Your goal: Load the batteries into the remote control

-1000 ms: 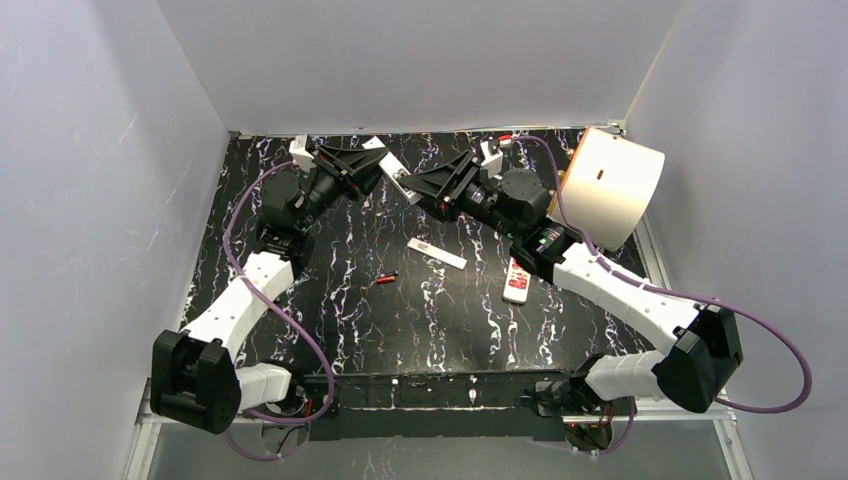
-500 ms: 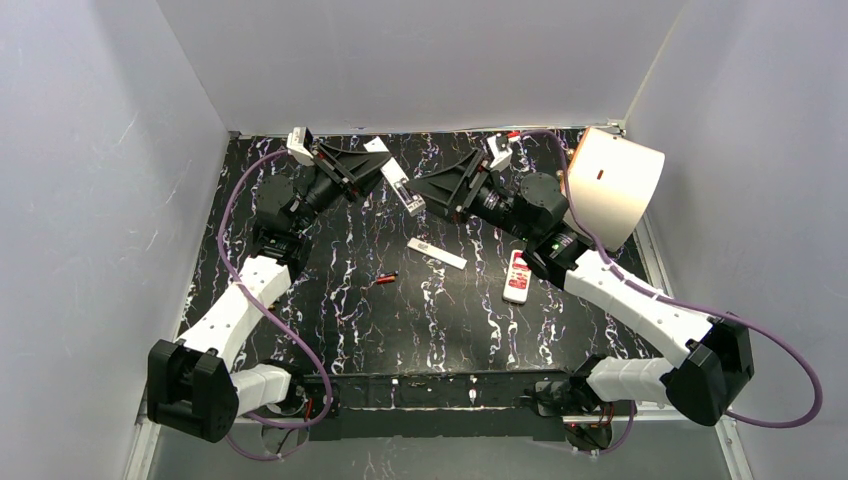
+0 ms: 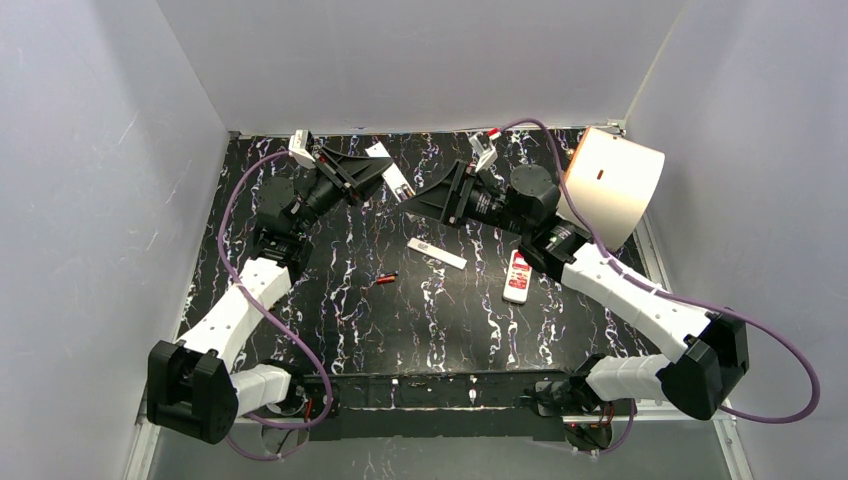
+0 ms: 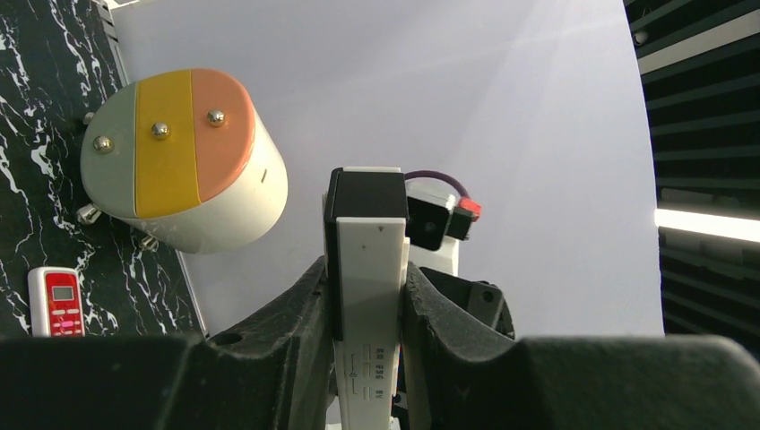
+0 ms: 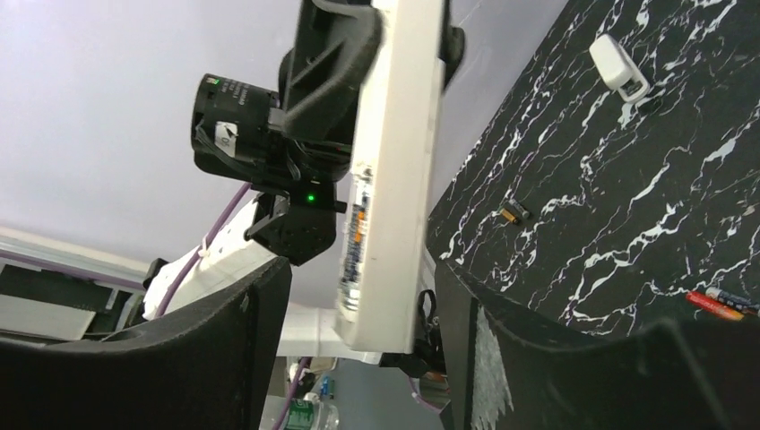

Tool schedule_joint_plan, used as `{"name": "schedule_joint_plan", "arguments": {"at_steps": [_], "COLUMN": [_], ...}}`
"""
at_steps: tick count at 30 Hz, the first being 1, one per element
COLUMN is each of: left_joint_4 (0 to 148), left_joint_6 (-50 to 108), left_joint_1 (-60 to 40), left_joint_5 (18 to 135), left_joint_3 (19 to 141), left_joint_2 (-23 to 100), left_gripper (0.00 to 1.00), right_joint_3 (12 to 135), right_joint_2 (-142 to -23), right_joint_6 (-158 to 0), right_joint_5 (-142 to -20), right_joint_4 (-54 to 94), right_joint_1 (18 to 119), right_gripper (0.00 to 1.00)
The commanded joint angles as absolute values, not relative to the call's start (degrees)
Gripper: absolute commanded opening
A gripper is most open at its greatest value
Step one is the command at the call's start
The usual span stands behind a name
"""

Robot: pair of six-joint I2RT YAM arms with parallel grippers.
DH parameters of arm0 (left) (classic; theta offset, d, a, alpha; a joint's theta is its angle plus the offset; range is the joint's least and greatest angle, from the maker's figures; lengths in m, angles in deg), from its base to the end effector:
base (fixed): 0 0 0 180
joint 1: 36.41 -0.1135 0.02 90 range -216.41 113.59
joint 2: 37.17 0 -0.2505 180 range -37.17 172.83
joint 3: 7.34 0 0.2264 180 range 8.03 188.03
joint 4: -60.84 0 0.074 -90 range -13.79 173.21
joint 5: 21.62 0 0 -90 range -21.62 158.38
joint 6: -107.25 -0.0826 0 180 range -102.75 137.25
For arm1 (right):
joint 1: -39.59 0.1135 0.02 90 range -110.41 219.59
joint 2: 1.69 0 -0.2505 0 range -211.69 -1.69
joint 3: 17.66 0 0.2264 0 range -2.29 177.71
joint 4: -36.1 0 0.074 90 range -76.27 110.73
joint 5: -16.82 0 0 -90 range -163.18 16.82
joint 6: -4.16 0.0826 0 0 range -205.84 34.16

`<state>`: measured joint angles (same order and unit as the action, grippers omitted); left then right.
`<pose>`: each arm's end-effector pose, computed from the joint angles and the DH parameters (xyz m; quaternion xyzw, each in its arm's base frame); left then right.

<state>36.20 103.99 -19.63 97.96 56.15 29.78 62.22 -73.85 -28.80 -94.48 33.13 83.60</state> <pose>0.2600 -0.1210 0.3830 -0.1407 0.5684 -0.7158 0.3804 0.2079 0.2426 0.3949 -0.0596 0.6767 0.6377 0.3631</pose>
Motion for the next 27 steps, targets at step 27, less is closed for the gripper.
{"name": "schedule_joint_plan", "arguments": {"at_steps": [27], "left_joint_4": [34.5], "left_joint_6": [103.9], "left_joint_1": [-19.6], "left_joint_5": [99.7], "left_joint_3": [55.2], "left_joint_2": [26.6], "left_gripper": [0.0], "right_joint_3": [56.1], "right_joint_2": [-72.1], "right_joint_6": [-18.8], "right_joint_5": [-92.4], "right_joint_4": [44.0], "right_joint_1": [80.9], "right_gripper": [0.41]}}
